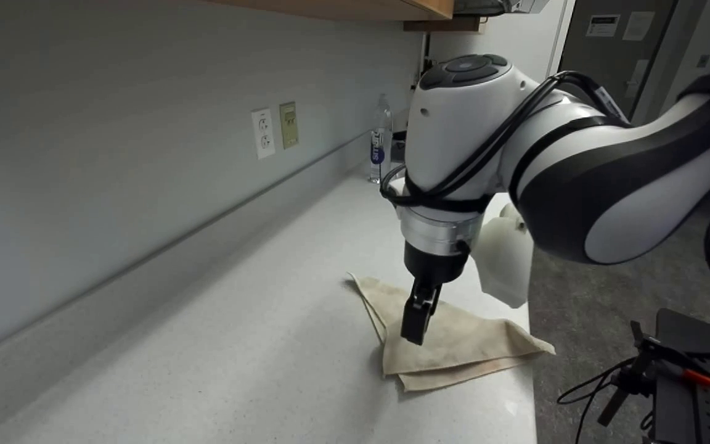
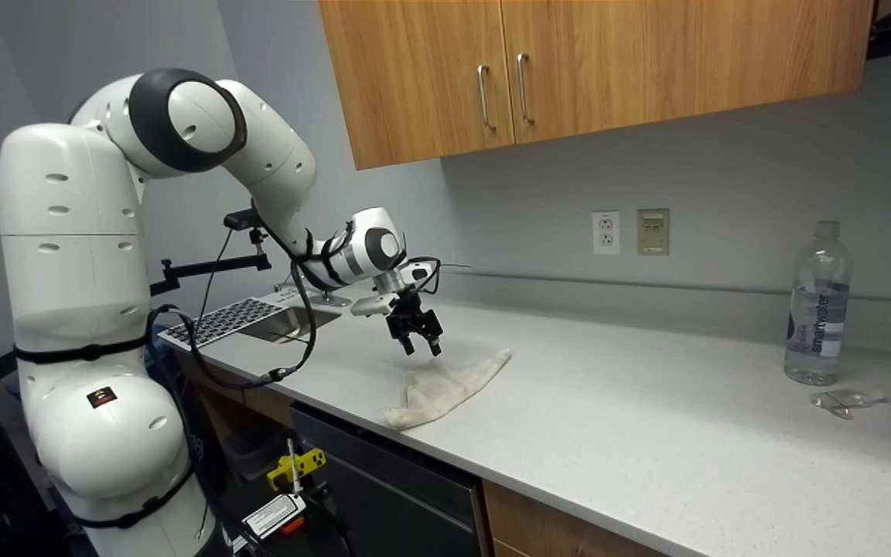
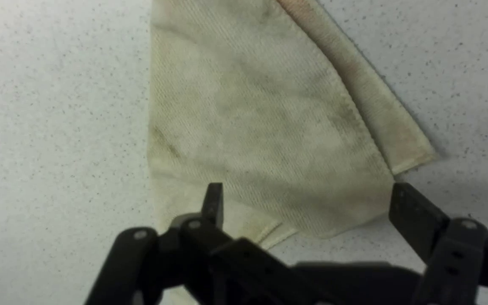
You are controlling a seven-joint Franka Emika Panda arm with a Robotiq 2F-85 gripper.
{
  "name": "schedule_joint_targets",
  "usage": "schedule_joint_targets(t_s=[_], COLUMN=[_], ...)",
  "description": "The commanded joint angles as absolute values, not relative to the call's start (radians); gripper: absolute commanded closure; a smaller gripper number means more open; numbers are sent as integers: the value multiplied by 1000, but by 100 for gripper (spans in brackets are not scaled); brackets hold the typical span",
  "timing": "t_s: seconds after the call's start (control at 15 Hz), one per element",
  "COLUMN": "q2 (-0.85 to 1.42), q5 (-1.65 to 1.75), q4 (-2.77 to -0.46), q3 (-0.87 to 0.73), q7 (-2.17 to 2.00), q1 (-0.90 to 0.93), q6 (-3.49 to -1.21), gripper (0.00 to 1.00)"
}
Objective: Unfold the white towel
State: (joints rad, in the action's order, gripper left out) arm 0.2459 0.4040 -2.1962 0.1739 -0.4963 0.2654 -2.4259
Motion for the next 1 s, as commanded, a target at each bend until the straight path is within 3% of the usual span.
schedule_joint_targets(t_s=[0.0,0.67,0.73,0.93], q2=[322,468,476,491], q5=[415,388,386,389], q4=[-2106,-1960,-1951,-1930], q3=[119,53,53,48], q7=[-637,-905,-913,-938], q1=[314,380,383,393], q6=[-2414,-2348,-2344,-2327], gripper=[0,3,6,33])
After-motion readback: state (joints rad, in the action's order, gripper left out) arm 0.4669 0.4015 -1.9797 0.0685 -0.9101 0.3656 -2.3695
